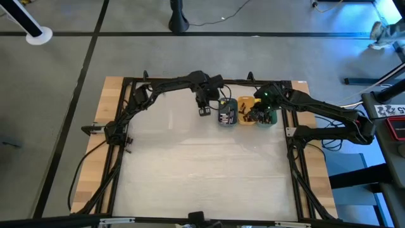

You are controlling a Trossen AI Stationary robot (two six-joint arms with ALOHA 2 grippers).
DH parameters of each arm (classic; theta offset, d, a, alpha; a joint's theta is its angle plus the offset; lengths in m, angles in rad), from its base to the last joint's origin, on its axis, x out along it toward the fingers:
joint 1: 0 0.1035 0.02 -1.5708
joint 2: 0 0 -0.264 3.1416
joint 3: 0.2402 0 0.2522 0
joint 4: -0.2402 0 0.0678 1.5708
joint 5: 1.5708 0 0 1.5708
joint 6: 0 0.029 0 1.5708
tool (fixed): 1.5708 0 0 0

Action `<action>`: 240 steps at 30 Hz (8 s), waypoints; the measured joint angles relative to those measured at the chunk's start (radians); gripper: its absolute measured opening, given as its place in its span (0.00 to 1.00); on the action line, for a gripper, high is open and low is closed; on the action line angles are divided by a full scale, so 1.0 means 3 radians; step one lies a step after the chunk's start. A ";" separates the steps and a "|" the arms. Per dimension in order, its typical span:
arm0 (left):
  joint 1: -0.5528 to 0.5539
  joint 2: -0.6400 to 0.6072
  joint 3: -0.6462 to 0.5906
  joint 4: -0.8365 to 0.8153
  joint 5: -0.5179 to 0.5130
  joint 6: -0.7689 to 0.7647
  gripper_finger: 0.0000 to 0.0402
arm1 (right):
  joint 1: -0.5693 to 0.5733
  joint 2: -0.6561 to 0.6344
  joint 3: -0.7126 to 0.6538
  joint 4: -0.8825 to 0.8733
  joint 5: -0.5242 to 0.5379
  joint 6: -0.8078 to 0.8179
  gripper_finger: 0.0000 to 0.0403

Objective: Sort batteries
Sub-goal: Put the silver battery into the blue bin, then put the black battery into the yellow bin

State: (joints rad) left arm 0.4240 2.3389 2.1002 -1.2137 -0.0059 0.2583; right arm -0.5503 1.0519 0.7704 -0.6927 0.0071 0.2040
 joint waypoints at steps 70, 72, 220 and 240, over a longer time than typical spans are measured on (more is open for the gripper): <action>0.0165 0.0003 -0.0596 0.0734 -0.0162 0.2216 0.44 | 0.0001 0.0000 0.0000 -0.0039 0.0000 -0.0185 0.40; 0.0165 0.0003 -0.0596 0.0720 -0.0164 0.2115 0.44 | 0.0001 0.0000 0.0000 -0.0039 0.0000 -0.0185 0.40; -0.0433 -0.0298 -0.1200 0.2773 -0.0175 -0.2168 0.20 | 0.0000 -0.0103 -0.0268 0.0376 -0.0262 0.0118 0.40; -0.0305 -0.0967 -0.1197 0.1757 -0.0173 -0.0993 0.41 | 0.0001 -0.0103 -0.0268 0.0243 -0.0262 0.0115 0.40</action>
State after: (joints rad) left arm 0.3324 2.0486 1.7412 -0.6867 -0.0579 -0.0395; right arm -0.5500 1.0210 0.6899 -0.6198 -0.0715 0.2386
